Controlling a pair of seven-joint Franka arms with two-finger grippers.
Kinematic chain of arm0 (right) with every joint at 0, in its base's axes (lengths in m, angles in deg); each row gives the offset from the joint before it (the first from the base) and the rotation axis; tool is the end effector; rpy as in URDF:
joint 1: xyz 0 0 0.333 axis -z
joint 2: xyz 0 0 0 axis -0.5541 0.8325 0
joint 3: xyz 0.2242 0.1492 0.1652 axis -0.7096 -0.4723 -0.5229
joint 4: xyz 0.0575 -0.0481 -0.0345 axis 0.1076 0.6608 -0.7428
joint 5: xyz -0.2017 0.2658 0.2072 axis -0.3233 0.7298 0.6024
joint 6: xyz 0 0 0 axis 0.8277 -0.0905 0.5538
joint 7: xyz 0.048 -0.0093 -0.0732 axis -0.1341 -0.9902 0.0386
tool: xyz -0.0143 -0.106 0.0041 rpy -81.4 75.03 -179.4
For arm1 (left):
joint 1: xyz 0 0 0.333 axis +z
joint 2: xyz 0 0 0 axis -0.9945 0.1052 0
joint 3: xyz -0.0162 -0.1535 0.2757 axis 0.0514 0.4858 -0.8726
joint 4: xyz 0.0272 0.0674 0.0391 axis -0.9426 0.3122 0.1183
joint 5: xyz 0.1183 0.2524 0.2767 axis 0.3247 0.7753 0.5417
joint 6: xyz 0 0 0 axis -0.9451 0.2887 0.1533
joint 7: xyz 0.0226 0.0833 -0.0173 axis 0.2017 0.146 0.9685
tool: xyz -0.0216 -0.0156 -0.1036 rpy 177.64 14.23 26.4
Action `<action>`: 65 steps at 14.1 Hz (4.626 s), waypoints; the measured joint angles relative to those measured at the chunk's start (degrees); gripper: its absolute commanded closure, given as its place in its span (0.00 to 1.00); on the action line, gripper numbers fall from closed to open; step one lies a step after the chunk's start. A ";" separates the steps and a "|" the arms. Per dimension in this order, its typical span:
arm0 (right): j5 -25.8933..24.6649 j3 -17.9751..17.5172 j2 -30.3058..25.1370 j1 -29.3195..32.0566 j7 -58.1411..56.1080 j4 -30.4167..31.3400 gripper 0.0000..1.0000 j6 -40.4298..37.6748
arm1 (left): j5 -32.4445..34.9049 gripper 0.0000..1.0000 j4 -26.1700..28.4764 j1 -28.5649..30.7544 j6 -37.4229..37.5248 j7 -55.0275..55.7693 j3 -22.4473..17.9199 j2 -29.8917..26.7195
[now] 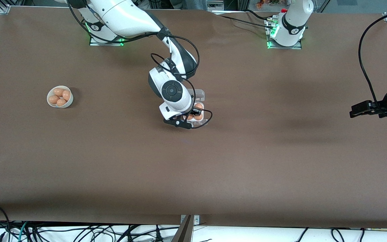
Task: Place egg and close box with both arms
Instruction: 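Lower the egg into the empty carton slot and open the right gripper, then withdraw the right gripper while the left gripper reaches the carton lid, then grasp the carton lid with the left gripper and fold it shut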
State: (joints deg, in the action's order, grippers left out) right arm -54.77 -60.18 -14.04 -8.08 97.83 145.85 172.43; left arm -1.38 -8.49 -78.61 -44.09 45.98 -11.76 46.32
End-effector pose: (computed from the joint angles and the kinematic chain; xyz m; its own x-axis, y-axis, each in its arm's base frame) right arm 0.5375 0.4852 0.2336 0.9532 -0.2532 -0.1654 -0.2680 -0.9605 -0.0745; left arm 0.6383 0.0402 0.5524 0.9962 0.0335 -0.0809 0.0333 -0.9994 -0.0047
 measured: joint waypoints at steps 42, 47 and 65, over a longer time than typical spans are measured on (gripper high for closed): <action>-14.60 0.78 -47.85 41.42 -44.04 15.29 0.00 -29.07 | -26.41 1.00 0.57 -39.96 4.95 36.91 1.04 17.19; -14.60 0.36 -47.07 41.54 -45.69 15.85 0.00 -27.73 | -27.96 0.99 0.52 -42.33 4.51 36.91 1.05 23.82; -14.60 0.01 -45.41 41.51 -45.80 15.90 0.00 -26.04 | -28.39 1.00 -3.16 -41.43 -4.96 37.05 -1.06 27.52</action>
State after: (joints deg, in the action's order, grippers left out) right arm -69.37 -60.17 -59.45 33.43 52.03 161.75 146.39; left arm -29.77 -11.65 -120.03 -49.05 83.03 -12.81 73.85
